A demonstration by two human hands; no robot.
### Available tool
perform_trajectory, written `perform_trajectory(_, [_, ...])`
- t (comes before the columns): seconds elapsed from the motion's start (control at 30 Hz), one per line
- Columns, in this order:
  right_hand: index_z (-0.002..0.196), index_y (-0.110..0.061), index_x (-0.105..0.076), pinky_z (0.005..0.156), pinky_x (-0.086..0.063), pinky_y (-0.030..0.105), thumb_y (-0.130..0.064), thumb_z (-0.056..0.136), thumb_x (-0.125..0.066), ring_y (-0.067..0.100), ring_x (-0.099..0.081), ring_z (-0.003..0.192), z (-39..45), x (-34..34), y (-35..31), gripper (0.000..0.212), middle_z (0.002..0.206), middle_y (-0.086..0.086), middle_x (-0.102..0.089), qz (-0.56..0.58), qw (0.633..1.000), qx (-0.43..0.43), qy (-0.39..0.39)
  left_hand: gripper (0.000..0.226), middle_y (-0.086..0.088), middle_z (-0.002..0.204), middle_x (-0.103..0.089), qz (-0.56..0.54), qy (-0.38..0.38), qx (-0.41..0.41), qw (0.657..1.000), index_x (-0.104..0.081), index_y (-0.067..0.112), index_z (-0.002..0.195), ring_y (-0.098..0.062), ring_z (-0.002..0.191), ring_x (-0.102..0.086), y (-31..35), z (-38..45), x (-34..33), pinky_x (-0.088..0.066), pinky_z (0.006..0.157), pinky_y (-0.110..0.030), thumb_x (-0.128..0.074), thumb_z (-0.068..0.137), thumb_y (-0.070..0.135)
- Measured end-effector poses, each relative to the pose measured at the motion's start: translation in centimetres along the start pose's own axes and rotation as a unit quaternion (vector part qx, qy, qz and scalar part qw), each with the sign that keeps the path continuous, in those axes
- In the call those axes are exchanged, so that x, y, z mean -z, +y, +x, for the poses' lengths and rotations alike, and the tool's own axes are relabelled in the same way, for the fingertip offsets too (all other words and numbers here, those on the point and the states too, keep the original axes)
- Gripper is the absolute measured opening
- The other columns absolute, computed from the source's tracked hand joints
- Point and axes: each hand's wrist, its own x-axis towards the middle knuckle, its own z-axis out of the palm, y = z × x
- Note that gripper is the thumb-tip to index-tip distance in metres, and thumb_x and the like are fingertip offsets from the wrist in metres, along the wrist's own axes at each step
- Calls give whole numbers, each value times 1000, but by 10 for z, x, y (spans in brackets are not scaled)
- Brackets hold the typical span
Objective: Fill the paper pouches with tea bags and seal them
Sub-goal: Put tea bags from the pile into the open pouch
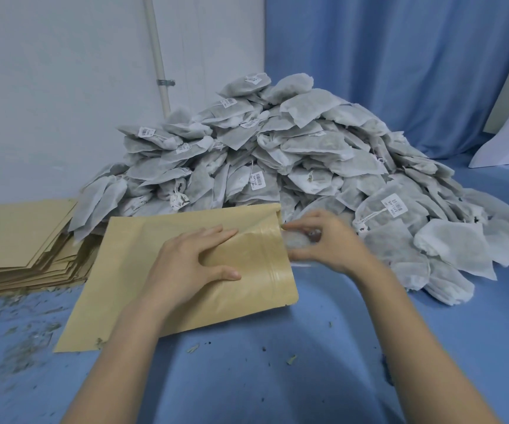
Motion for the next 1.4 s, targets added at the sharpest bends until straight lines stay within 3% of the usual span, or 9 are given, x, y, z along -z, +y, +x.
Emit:
perform_trajectory(0.1, [84,-10,-63,68,-47,19,-10,81,-62,15,-55,77,5,-22,-11,3,82,-2,-56,-32,999,-2,5,70,23,136,-48,-12,-10,-28,999,-45,64,115,7,124,-38,10,1,-5,-18,97,-1,-80,57,51])
perform_trajectory(0.23, [86,-1,-54,49,-33,1,-4,97,-39,2,-31,61,1,-23,-7,18,79,0,-45,-86,984,2,-156,67,32,128,-45,-36,-13,-51,998,-46,64,113,16,115,-36,17,1,-9,-15,93,7,-80,57,49])
perform_trajectory(0.33, [84,-2,-53,51,-33,1,4,91,-45,14,-42,65,-6,-18,-17,12,80,11,-48,6,970,-71,-233,68,32,129,-45,-36,-26,-53,998,-45,64,114,16,117,-35,19,1,-11,-14,93,6,-81,58,47])
perform_trajectory(0.47, [83,-14,-65,71,-46,18,-10,85,-56,16,-59,85,1,-6,-5,11,88,0,-66,-30,993,-47,-104,70,20,139,-46,3,-18,-36,999,-46,57,122,2,130,-36,19,1,-14,-22,108,-16,-79,62,50])
perform_trajectory(0.57, [100,-16,-63,82,-47,32,-27,82,-61,25,-56,102,2,6,22,21,109,5,-61,-217,964,-146,56,70,17,141,-46,13,-11,-26,1000,-49,51,126,-3,133,-36,17,0,-14,-23,111,-26,-78,62,50])
perform_trajectory(0.73, [124,-12,-40,96,-36,43,-31,84,-58,39,-39,117,-5,12,49,48,130,24,-35,-358,859,-361,60,72,16,142,-45,11,-21,-18,1000,-43,54,126,-7,136,-34,16,1,-16,-22,114,-35,-78,63,50])
perform_trajectory(0.9, [120,-8,-36,88,-41,38,-20,85,-56,37,-47,113,-7,2,58,42,124,21,-50,-353,868,-345,56,72,16,142,-44,5,-23,-15,1000,-38,59,122,-7,136,-33,16,1,-17,-22,114,-36,-77,62,51])
perform_trajectory(1.13, [117,-18,-52,64,-41,25,-21,83,-55,22,-58,81,4,9,33,34,90,6,-62,48,958,-222,175,70,17,141,-46,3,-5,-5,1000,-48,52,126,-6,135,-35,11,0,-14,-22,113,-31,-78,62,50])
perform_trajectory(1.4, [87,-7,-45,54,-55,29,7,81,-48,20,-66,56,4,21,17,16,70,12,-55,526,805,-226,152,68,19,140,-47,-1,7,-1,1000,-53,51,124,0,132,-36,7,0,-10,-23,110,-22,-80,62,47])
